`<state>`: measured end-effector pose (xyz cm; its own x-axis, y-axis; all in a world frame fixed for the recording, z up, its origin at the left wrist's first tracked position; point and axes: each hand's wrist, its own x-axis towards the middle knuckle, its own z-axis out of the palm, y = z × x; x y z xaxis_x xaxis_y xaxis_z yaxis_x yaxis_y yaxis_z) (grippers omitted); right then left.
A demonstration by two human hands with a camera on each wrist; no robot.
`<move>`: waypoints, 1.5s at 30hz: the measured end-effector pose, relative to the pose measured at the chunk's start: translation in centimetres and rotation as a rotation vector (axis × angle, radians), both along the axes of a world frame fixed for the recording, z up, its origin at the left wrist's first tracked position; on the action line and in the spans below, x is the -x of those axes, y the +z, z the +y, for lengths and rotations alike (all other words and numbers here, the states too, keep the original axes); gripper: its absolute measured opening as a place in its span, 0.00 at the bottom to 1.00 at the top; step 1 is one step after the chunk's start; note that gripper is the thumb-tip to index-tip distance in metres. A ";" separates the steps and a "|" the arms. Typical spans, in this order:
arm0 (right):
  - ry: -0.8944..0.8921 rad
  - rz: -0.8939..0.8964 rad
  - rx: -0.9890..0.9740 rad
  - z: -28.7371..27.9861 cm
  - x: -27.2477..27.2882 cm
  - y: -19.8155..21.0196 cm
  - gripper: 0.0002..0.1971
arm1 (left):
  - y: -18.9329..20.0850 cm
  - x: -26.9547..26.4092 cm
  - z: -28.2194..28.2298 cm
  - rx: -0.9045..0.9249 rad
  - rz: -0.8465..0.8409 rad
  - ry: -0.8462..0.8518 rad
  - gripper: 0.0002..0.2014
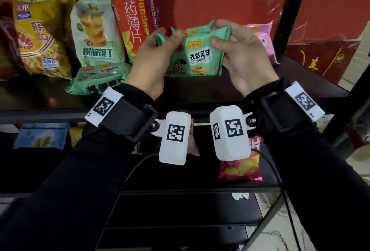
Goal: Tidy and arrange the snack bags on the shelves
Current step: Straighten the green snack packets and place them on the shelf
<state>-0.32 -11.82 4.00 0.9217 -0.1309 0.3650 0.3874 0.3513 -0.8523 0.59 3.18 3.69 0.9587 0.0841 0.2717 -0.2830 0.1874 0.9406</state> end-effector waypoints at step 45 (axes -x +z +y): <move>-0.544 -0.068 0.519 0.7 -2.7 -1.0 0.22 | -2.1 0.5 0.0 -0.003 0.086 0.132 0.12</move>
